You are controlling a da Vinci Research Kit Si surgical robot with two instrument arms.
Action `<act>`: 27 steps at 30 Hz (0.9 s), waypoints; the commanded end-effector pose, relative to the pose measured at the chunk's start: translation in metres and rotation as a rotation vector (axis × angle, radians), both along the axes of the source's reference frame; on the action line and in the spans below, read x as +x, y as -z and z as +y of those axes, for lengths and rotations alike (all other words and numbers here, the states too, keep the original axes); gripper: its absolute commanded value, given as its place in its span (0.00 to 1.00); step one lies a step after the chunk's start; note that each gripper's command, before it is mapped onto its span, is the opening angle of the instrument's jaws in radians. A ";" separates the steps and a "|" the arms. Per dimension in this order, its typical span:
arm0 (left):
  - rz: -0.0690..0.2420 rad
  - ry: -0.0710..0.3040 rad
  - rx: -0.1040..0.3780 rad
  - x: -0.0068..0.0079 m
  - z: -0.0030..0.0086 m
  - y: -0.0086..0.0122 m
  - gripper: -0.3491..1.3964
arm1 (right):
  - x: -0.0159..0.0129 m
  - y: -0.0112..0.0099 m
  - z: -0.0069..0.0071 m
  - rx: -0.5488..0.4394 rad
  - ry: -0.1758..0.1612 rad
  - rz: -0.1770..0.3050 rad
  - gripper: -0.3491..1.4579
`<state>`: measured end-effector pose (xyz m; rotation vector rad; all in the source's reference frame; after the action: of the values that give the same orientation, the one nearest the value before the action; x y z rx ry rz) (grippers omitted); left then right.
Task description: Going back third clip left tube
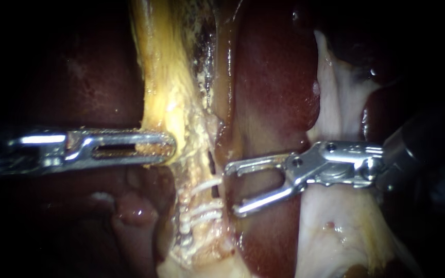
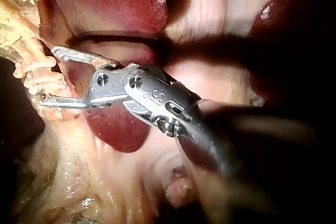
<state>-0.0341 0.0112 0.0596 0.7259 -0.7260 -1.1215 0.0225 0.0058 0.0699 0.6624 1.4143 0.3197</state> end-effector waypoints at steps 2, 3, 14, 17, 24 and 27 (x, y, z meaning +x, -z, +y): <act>0.001 0.001 0.000 -0.0001 0.0000 -0.0001 0.00 | -0.0010 0.0015 0.0007 -0.029 -0.015 -0.005 0.52; 0.001 0.001 0.000 -0.0001 0.0000 -0.0001 0.00 | -0.0014 0.0020 0.0009 -0.043 -0.019 -0.006 0.52; 0.006 0.010 -0.013 -0.0017 -0.0002 -0.0027 0.00 | -0.0027 0.0039 0.0009 -0.099 -0.025 -0.011 0.52; 0.006 0.010 -0.017 -0.0025 -0.0002 -0.0044 0.00 | -0.0025 0.0037 0.0006 -0.101 -0.023 -0.009 0.52; 0.005 -0.001 -0.016 -0.0040 0.0000 -0.0072 0.00 | -0.0022 0.0034 0.0002 -0.103 -0.022 -0.006 0.52; 0.004 -0.003 -0.015 -0.0042 0.0000 -0.0073 0.00 | -0.0022 0.0035 0.0003 -0.109 -0.022 -0.004 0.52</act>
<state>-0.0382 0.0113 0.0669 0.7103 -0.7293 -1.1153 0.0204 0.0060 0.0665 0.5579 1.4250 0.2603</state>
